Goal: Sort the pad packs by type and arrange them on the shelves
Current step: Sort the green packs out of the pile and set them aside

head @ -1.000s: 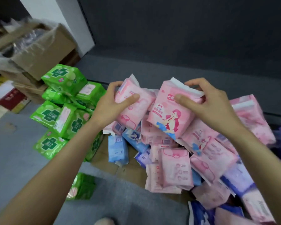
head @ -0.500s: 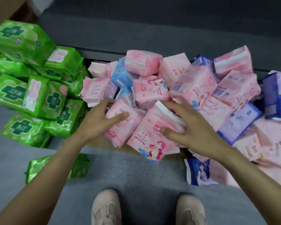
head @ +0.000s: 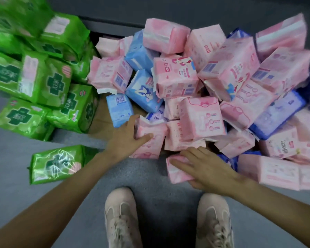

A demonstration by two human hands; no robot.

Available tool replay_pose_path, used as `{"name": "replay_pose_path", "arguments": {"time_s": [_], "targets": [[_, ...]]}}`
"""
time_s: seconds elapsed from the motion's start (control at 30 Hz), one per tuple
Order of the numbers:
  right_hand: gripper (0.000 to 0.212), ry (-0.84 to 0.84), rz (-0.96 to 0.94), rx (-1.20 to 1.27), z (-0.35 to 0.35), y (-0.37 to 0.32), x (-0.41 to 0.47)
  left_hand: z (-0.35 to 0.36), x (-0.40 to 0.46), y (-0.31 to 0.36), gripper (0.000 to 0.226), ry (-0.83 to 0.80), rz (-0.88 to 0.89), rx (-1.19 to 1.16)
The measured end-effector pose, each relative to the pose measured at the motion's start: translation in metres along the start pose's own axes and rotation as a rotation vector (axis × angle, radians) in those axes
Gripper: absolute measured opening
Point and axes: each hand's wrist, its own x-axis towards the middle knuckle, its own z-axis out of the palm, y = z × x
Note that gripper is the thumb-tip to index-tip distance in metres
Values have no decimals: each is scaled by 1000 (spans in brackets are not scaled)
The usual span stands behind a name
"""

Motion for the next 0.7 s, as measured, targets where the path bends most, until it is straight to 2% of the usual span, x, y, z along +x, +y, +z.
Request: {"name": "replay_pose_path", "arguments": {"time_s": [0.07, 0.17, 0.2, 0.3, 0.37, 0.47, 0.57, 0.6, 0.7], "targets": [[85, -23, 76, -1, 6, 12, -14, 7, 7, 5, 63, -36, -22, -132], [82, -49, 198, 22, 13, 27, -33, 11, 16, 8, 55, -91, -64, -139], [80, -46, 229, 27, 15, 30, -39, 12, 18, 9, 55, -127, -70, -79], [74, -4, 287, 31, 18, 32, -50, 12, 21, 14, 66, -211, -37, 297], [63, 36, 291, 27, 18, 31, -53, 12, 23, 13, 73, -221, -9, 422], [34, 135, 269, 2, 10, 28, -49, 6, 23, 8, 76, -85, 90, 540], [9, 217, 232, -24, -9, 26, -43, -5, 17, 5, 57, 153, 324, 562], [6, 235, 212, -25, -17, 25, -39, -8, 14, 3, 51, 204, 384, 546], [19, 285, 146, 23, -43, 21, -22, -21, 6, -5, 42, 250, 469, 436]]}}
